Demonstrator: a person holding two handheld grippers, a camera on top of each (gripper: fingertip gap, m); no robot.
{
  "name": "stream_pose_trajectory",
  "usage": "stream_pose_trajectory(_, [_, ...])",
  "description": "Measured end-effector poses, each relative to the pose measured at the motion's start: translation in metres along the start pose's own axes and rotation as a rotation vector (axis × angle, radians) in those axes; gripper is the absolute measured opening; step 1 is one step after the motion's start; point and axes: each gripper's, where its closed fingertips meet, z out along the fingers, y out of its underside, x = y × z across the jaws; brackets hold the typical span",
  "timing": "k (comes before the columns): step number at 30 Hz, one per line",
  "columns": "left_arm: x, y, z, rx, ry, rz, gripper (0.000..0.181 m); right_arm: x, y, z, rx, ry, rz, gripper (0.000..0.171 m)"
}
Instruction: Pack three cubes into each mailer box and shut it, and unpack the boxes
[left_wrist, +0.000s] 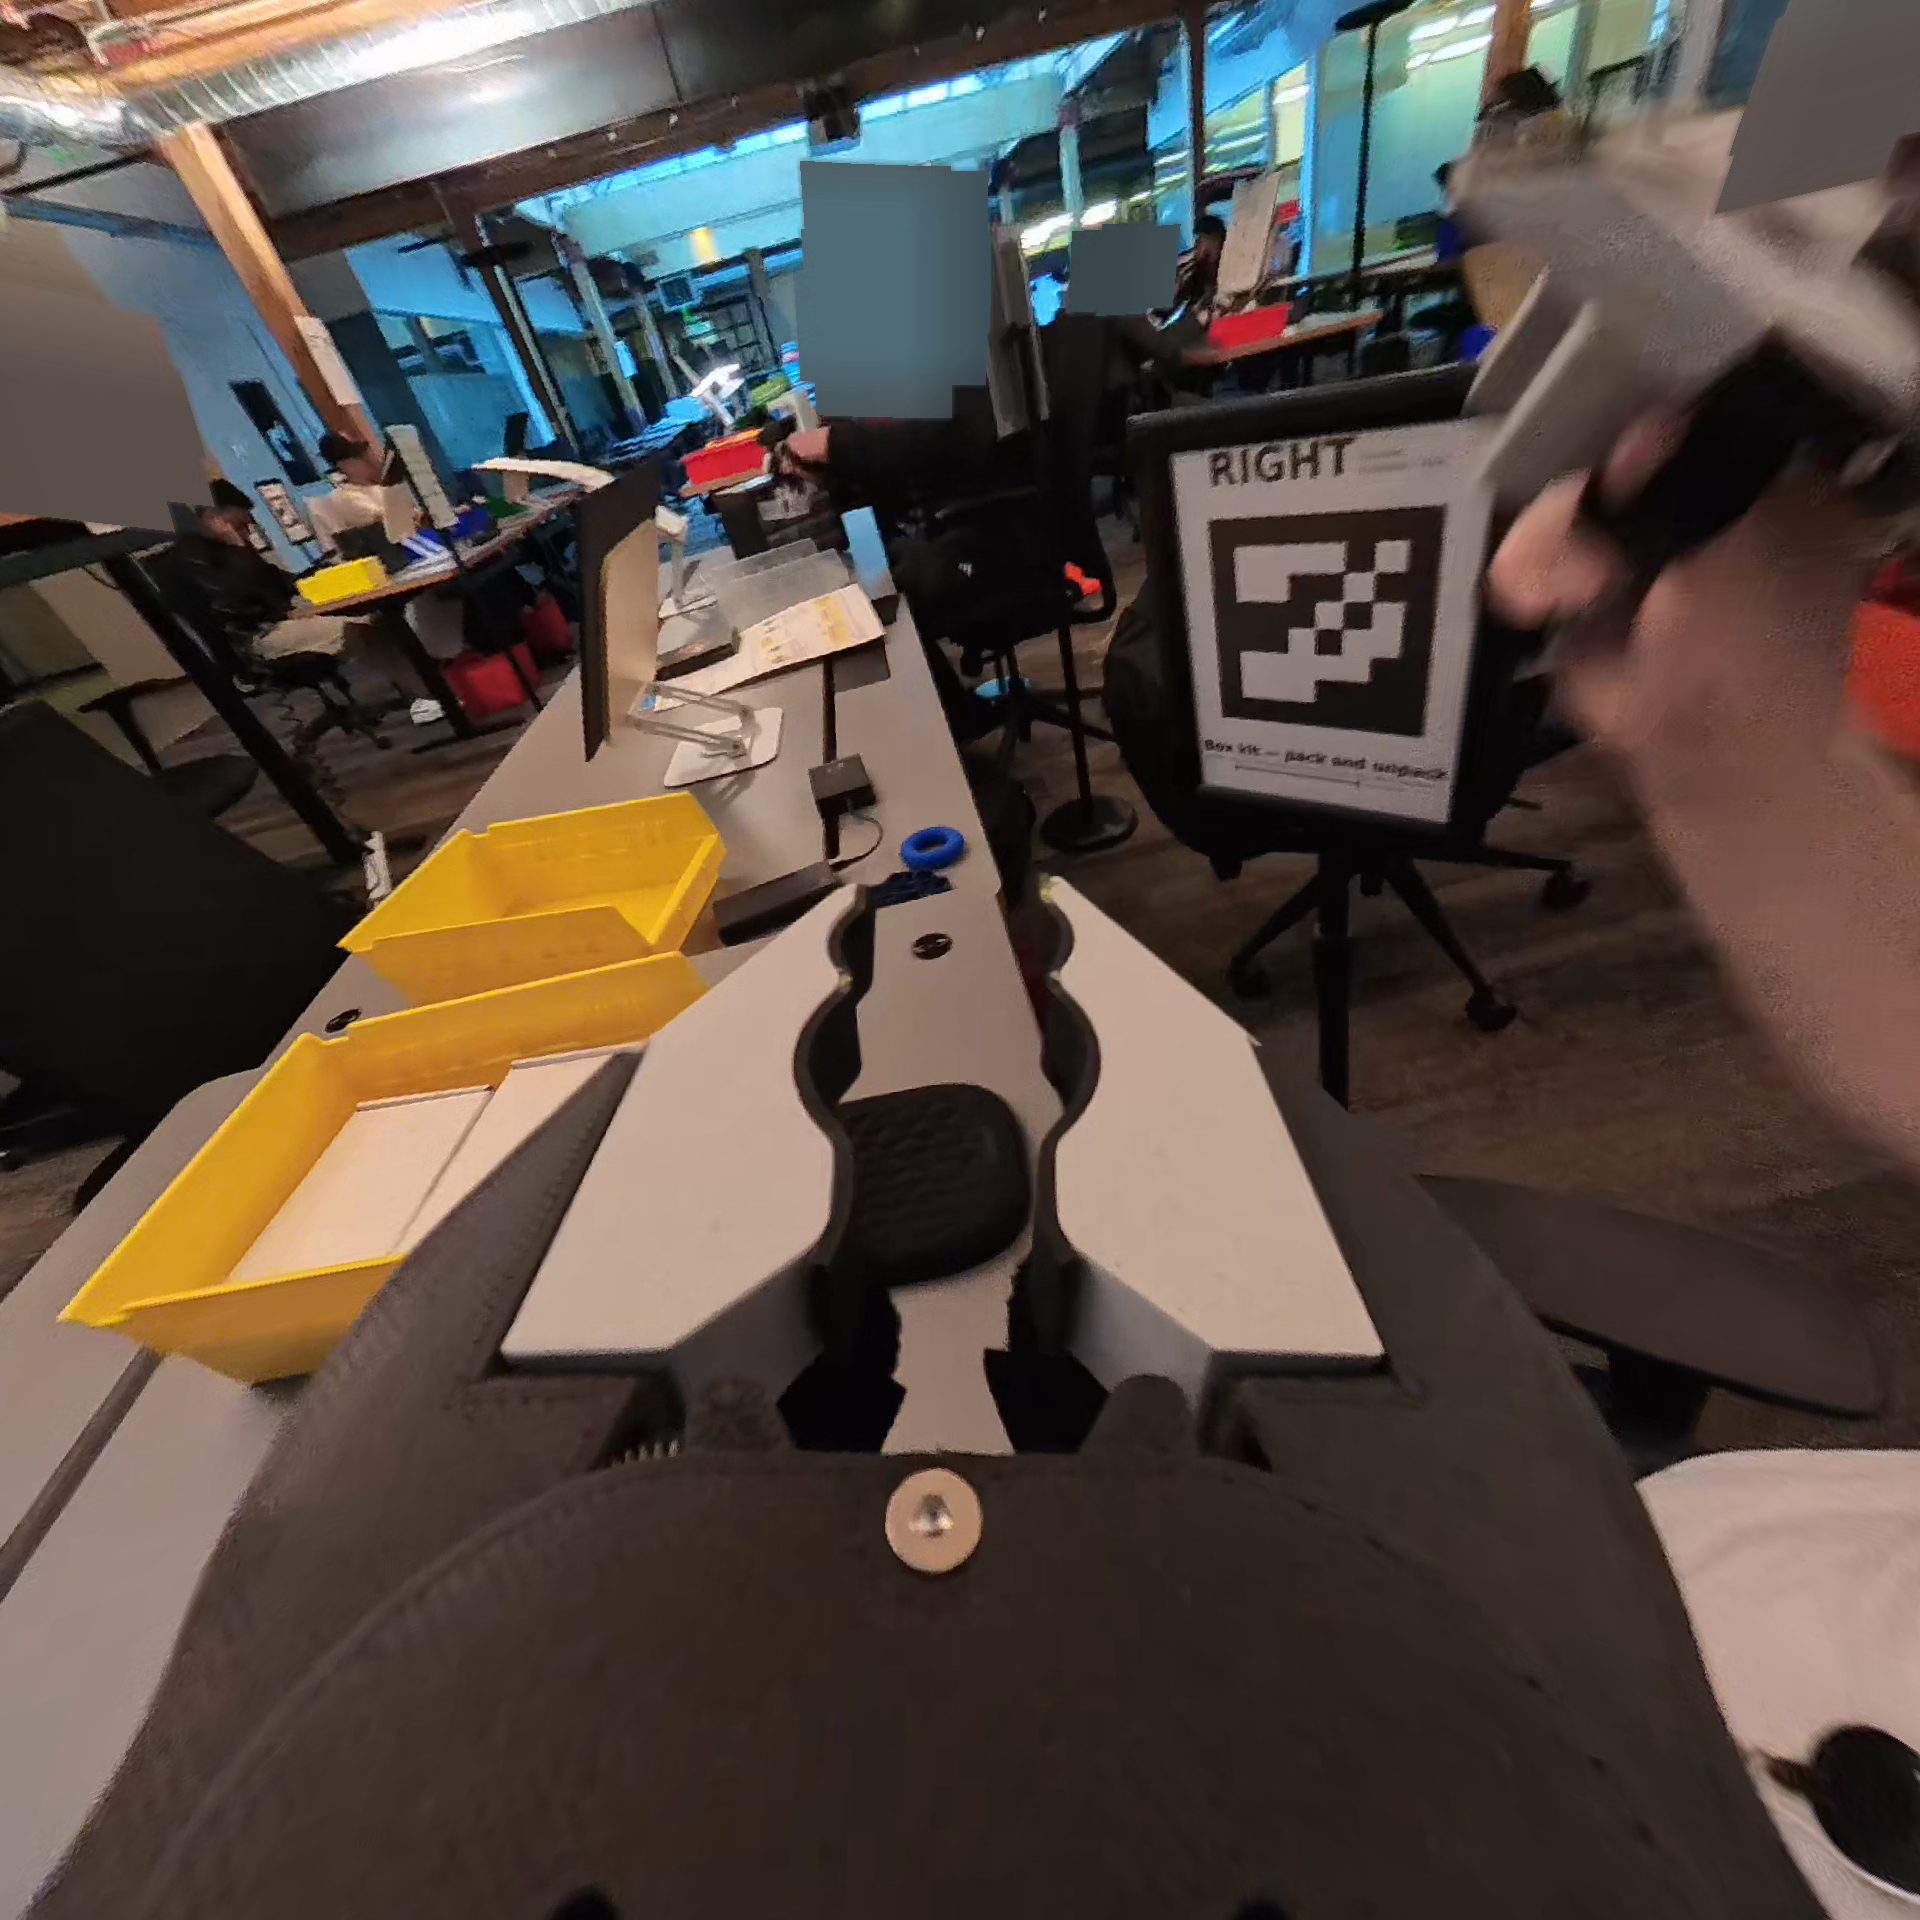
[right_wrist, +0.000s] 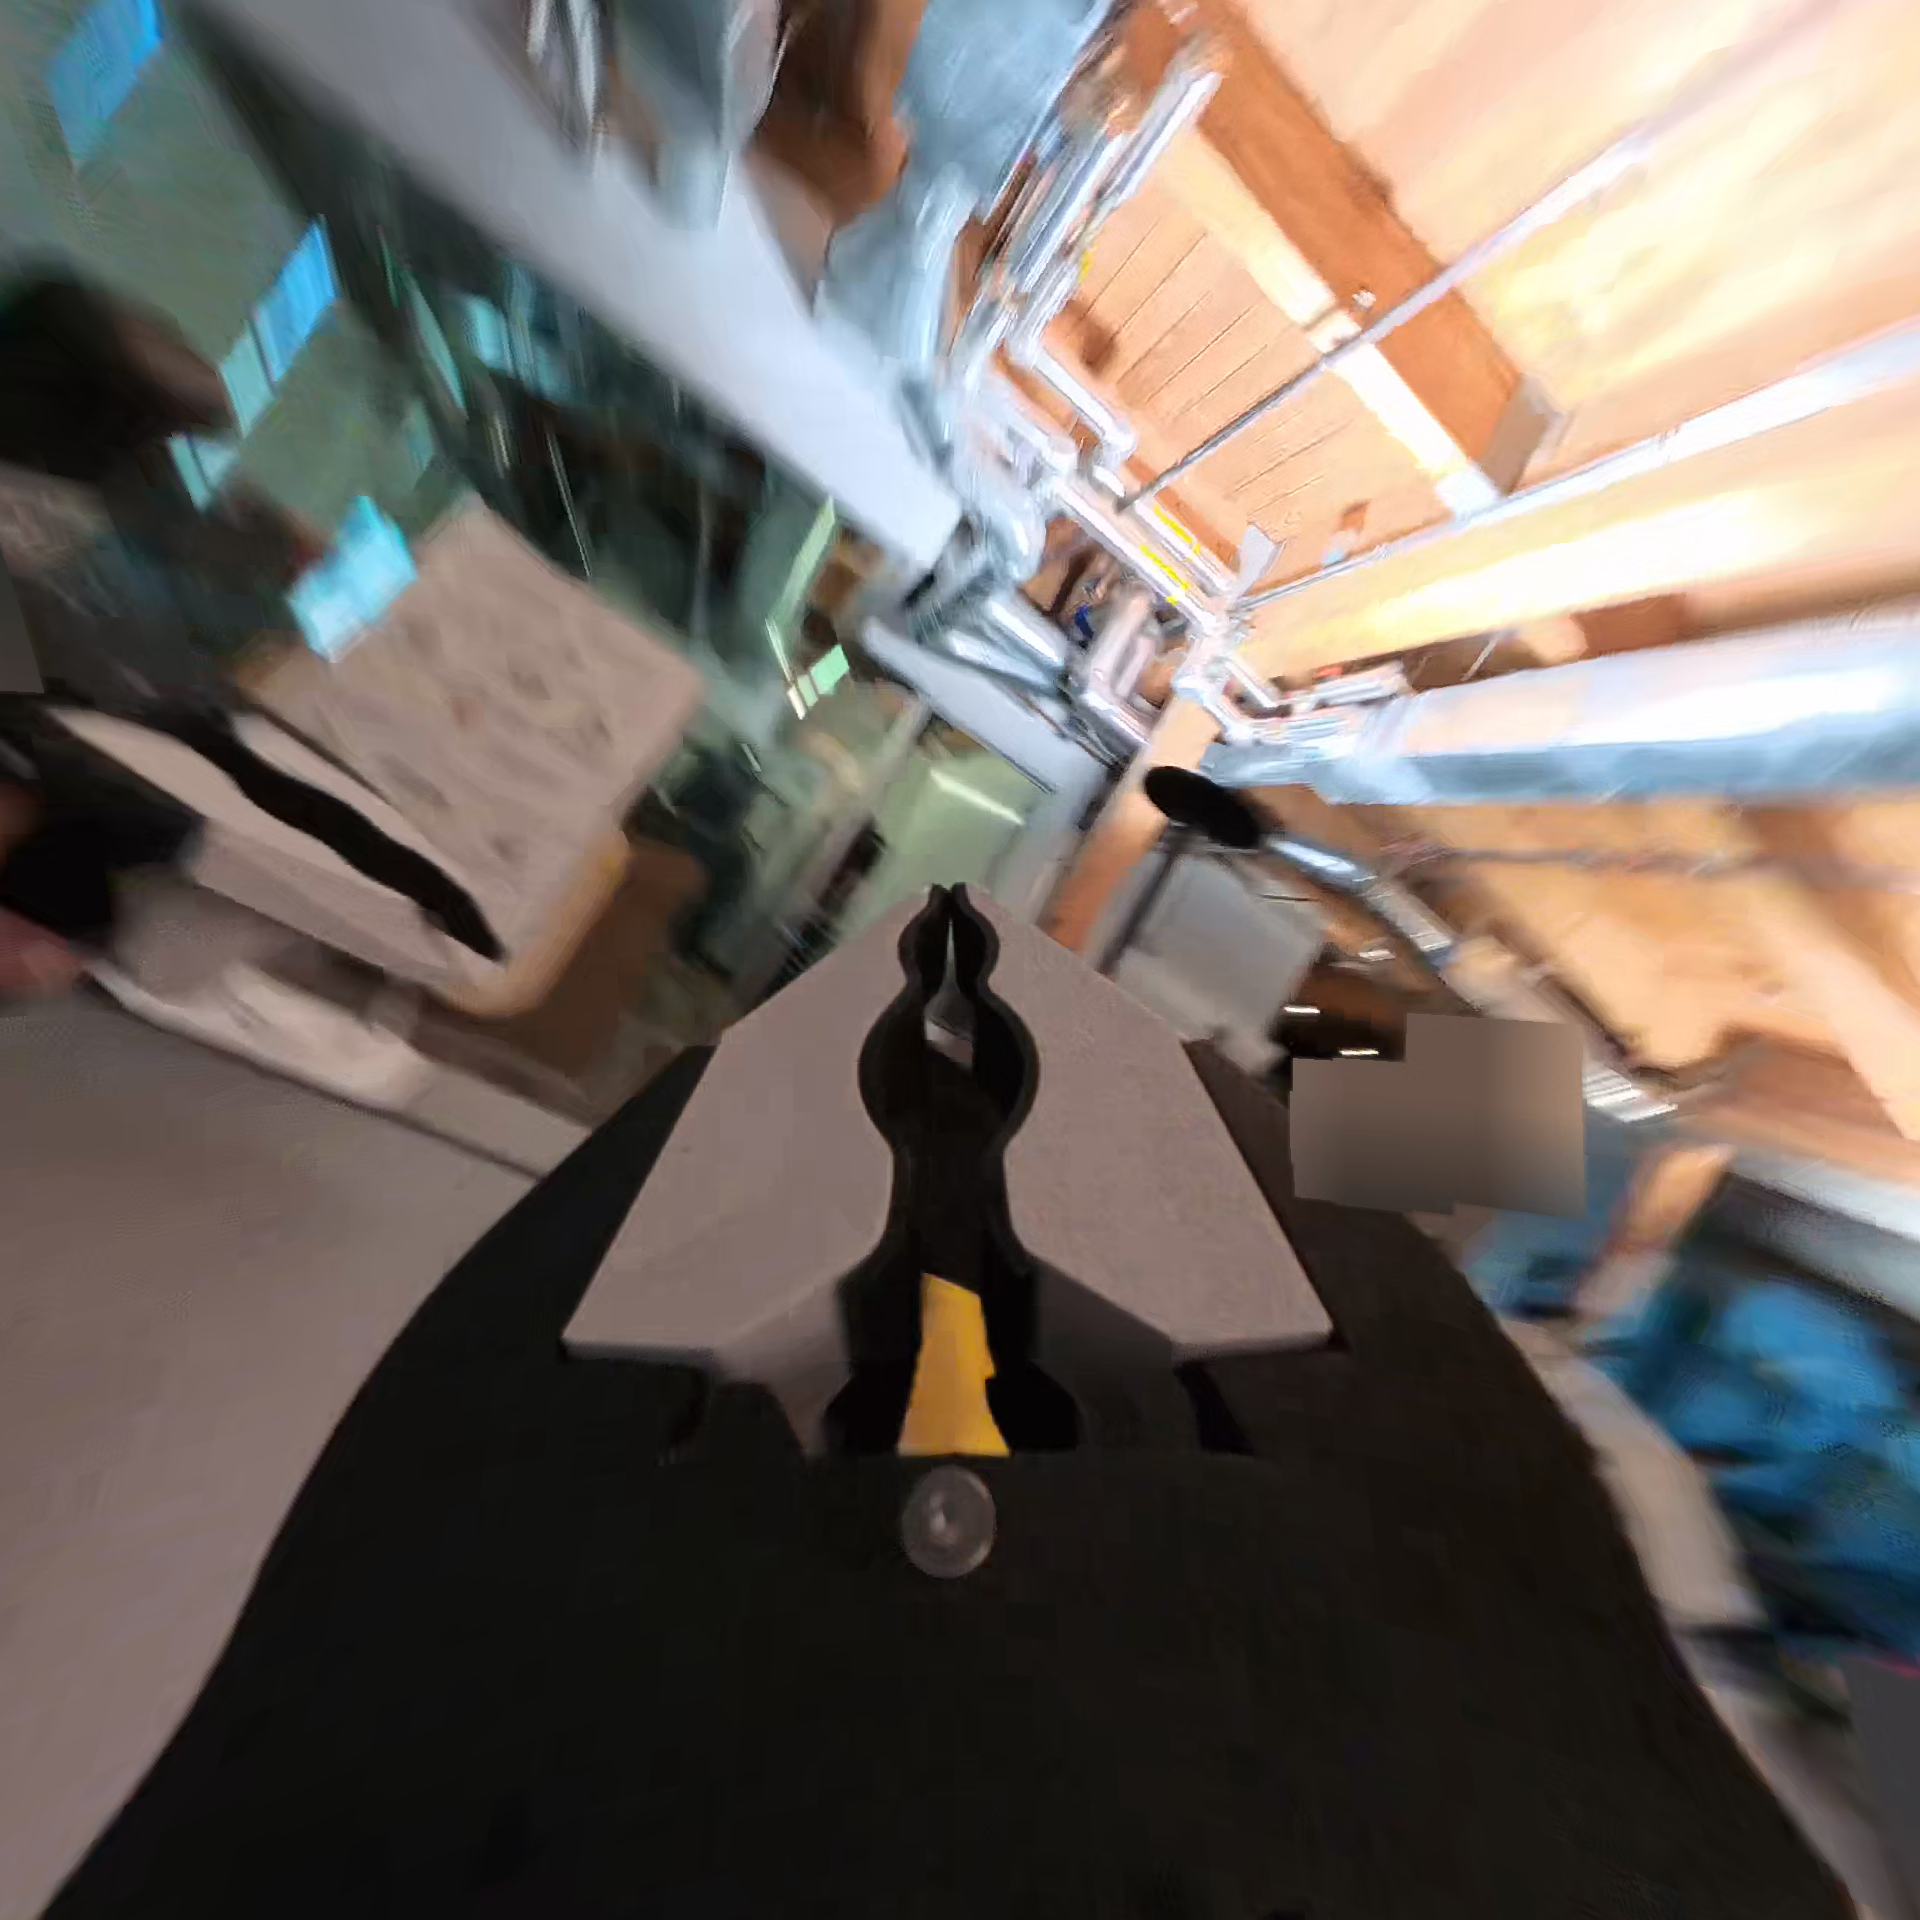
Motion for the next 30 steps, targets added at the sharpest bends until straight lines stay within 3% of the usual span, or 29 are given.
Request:
stream_pose_trajectory(4, [-0.024,0.007,-0.003,-0.031,-0.096,0.06,0.029,0.053,-0.037,0.047,-0.296,-0.041,-0.708,0.0])
stream_pose_trajectory(6, [-0.033,0.009,-0.004,-0.043,-0.111,0.046,0.029,0.091,-0.055,0.06,-0.401,0.044,-0.859,0.0])
stream_pose_trajectory(7, [-0.036,0.009,-0.004,-0.037,-0.111,0.027,0.029,0.095,-0.056,0.066,-0.442,0.033,-0.757,0.0])
stream_pose_trajectory(9, [-0.037,0.009,-0.003,-0.023,-0.079,-0.02,0.029,0.061,-0.049,0.078,-0.437,-0.143,-0.171,0.0])
stream_pose_trajectory(11, [-0.038,0.012,-0.002,-0.029,-0.048,-0.062,0.03,0.0,-0.093,0.076,-0.17,-0.52,0.571,0.0])
stream_pose_trajectory(12, [-0.039,0.013,-0.002,-0.031,-0.045,-0.073,0.03,-0.009,-0.121,0.068,-0.004,-0.673,0.862,0.0])
stream_pose_trajectory(13, [-0.042,0.014,-0.004,-0.03,-0.055,-0.077,0.03,-0.012,-0.134,0.062,0.101,-0.785,1.016,0.0])
stream_pose_trajectory(14, [-0.047,0.013,-0.007,-0.028,-0.074,-0.077,0.03,-0.012,-0.132,0.068,0.125,-0.794,1.015,0.0])
stream_pose_trajectory(16, [-0.054,0.011,-0.014,-0.025,-0.104,-0.071,0.031,0.007,-0.085,0.118,-0.084,-0.515,0.707,0.0])
stream_pose_trajectory(18, [-0.062,0.008,-0.021,-0.021,-0.128,-0.066,0.033,0.078,-0.025,0.149,-0.385,-0.077,0.176,0.0])
stream_pose_trajectory(20, [-0.073,0.007,-0.028,-0.025,-0.164,-0.06,0.036,0.147,0.001,0.132,-0.576,0.262,-0.26,0.0])
stream_pose_trajectory(21, [-0.081,0.008,-0.031,-0.027,-0.191,-0.061,0.038,0.155,0.012,0.118,-0.616,0.307,-0.297,0.0])
stream_pose_trajectory(22, [-0.089,0.008,-0.034,-0.028,-0.223,-0.064,0.04,0.142,0.027,0.103,-0.62,0.261,-0.173,0.0])
stream_pose_trajectory(23, [-0.097,0.008,-0.036,-0.026,-0.251,-0.066,0.042,0.103,0.038,0.094,-0.566,0.084,0.121,0.0])
stream_pose_trajectory(24, [-0.103,0.009,-0.038,-0.021,-0.266,-0.07,0.043,0.052,0.024,0.086,-0.413,-0.194,0.513,0.0])
stream_pose_trajectory(25, [-0.106,0.01,-0.038,-0.014,-0.265,-0.081,0.043,0.02,-0.014,0.071,-0.176,-0.48,0.884,0.0])
stream_pose_trajectory(26, [-0.106,0.01,-0.038,-0.008,-0.25,-0.103,0.044,0.017,-0.049,0.049,0.079,-0.7,1.161,0.0])
stream_pose_trajectory(27, [-0.105,0.012,-0.037,-0.003,-0.228,-0.128,0.045,0.028,-0.058,0.039,0.233,-0.778,1.318,0.0])
stream_pose_trajectory(28, [-0.104,0.013,-0.037,-0.001,-0.21,-0.151,0.046,0.043,-0.044,0.052,0.257,-0.687,1.349,0.0])
stream_pose_trajectory(30, [-0.107,0.014,-0.04,-0.003,-0.215,-0.169,0.047,0.075,0.006,0.1,0.102,-0.353,1.169,0.0])
